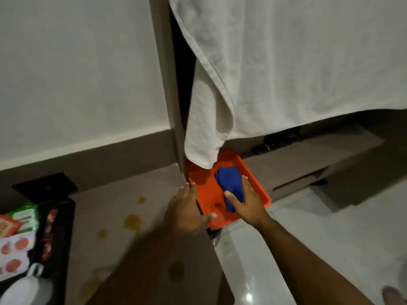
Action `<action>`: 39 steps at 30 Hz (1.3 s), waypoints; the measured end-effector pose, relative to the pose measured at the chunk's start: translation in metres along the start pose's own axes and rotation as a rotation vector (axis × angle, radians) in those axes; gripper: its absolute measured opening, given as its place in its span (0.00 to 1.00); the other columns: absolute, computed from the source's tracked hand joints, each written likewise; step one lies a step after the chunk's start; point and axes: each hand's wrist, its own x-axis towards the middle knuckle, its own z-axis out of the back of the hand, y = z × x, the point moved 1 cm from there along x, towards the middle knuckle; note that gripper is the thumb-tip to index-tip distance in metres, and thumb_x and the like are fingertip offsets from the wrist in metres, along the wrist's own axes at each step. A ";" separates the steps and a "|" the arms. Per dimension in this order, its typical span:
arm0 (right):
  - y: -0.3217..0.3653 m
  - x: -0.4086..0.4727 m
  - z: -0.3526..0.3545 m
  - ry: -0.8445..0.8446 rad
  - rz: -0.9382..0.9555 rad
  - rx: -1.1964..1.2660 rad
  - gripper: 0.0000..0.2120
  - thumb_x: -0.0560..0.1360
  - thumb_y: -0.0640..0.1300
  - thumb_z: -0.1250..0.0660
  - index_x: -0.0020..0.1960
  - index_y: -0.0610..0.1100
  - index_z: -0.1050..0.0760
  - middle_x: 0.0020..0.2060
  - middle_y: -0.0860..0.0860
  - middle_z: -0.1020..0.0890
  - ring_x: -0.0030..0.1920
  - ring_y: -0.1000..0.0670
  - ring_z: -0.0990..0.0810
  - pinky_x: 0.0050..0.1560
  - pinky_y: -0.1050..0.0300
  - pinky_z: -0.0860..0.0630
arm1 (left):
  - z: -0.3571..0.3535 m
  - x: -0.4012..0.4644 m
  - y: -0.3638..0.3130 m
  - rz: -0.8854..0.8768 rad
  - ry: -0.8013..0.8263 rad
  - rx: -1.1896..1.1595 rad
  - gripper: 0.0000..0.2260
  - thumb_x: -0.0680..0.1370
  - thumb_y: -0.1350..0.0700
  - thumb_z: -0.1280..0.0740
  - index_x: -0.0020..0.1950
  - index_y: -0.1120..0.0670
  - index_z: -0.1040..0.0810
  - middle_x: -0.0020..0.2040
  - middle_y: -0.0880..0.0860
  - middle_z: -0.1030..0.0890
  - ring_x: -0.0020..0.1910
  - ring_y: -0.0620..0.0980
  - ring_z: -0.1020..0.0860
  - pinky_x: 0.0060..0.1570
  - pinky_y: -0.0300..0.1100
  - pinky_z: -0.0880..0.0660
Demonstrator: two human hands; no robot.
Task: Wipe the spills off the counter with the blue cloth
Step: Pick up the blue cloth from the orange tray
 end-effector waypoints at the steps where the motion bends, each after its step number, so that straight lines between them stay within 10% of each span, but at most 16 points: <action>1: -0.011 0.014 0.000 0.016 -0.025 -0.016 0.51 0.67 0.75 0.43 0.78 0.47 0.54 0.78 0.49 0.49 0.77 0.49 0.49 0.74 0.52 0.47 | -0.018 0.010 -0.006 -0.084 -0.005 0.019 0.52 0.65 0.33 0.26 0.76 0.64 0.37 0.75 0.66 0.34 0.73 0.64 0.32 0.70 0.58 0.32; 6: -0.061 0.086 -0.025 0.072 0.030 -0.254 0.42 0.74 0.65 0.40 0.76 0.39 0.48 0.76 0.40 0.41 0.75 0.40 0.43 0.75 0.46 0.44 | -0.088 0.056 -0.015 -0.074 0.264 0.214 0.53 0.68 0.23 0.43 0.80 0.57 0.56 0.82 0.59 0.53 0.81 0.57 0.54 0.78 0.54 0.55; 10: -0.086 0.121 -0.051 0.138 0.084 -0.472 0.44 0.75 0.66 0.44 0.77 0.42 0.59 0.78 0.41 0.56 0.77 0.41 0.59 0.76 0.43 0.58 | -0.118 0.070 -0.014 0.020 0.288 0.231 0.57 0.65 0.20 0.46 0.80 0.58 0.57 0.81 0.60 0.56 0.80 0.58 0.58 0.73 0.51 0.65; 18: -0.094 0.130 -0.069 0.106 0.076 -0.517 0.37 0.77 0.49 0.38 0.77 0.43 0.56 0.77 0.38 0.54 0.77 0.40 0.58 0.75 0.42 0.62 | -0.124 0.071 -0.016 0.085 0.323 0.348 0.57 0.66 0.20 0.52 0.78 0.62 0.63 0.80 0.63 0.63 0.79 0.60 0.62 0.73 0.52 0.69; 23: -0.089 0.141 -0.053 -0.050 0.047 -0.086 0.32 0.74 0.33 0.36 0.75 0.41 0.42 0.73 0.40 0.35 0.73 0.40 0.37 0.75 0.47 0.45 | -0.119 0.075 -0.018 0.095 0.353 0.327 0.59 0.65 0.20 0.50 0.79 0.61 0.62 0.80 0.62 0.63 0.80 0.58 0.63 0.73 0.50 0.69; 30: -0.059 0.123 0.006 -0.174 -0.166 0.599 0.15 0.77 0.35 0.40 0.62 0.42 0.25 0.42 0.50 0.18 0.34 0.60 0.20 0.36 0.64 0.24 | -0.092 0.064 -0.009 0.012 0.295 0.311 0.56 0.67 0.21 0.49 0.80 0.59 0.61 0.81 0.60 0.63 0.80 0.57 0.61 0.77 0.54 0.59; 35: -0.033 0.043 0.008 -0.121 -0.288 0.742 0.13 0.79 0.41 0.38 0.62 0.50 0.26 0.55 0.48 0.18 0.50 0.48 0.17 0.47 0.54 0.20 | -0.044 0.022 0.002 0.040 0.208 0.303 0.51 0.70 0.23 0.48 0.81 0.58 0.54 0.81 0.61 0.56 0.80 0.59 0.56 0.78 0.55 0.53; 39: -0.003 -0.032 -0.023 -0.052 -0.155 0.578 0.16 0.78 0.40 0.38 0.64 0.49 0.27 0.55 0.52 0.19 0.48 0.60 0.18 0.44 0.66 0.23 | -0.008 -0.040 0.022 0.038 0.084 0.336 0.43 0.75 0.29 0.48 0.77 0.61 0.38 0.78 0.66 0.40 0.78 0.64 0.41 0.76 0.56 0.42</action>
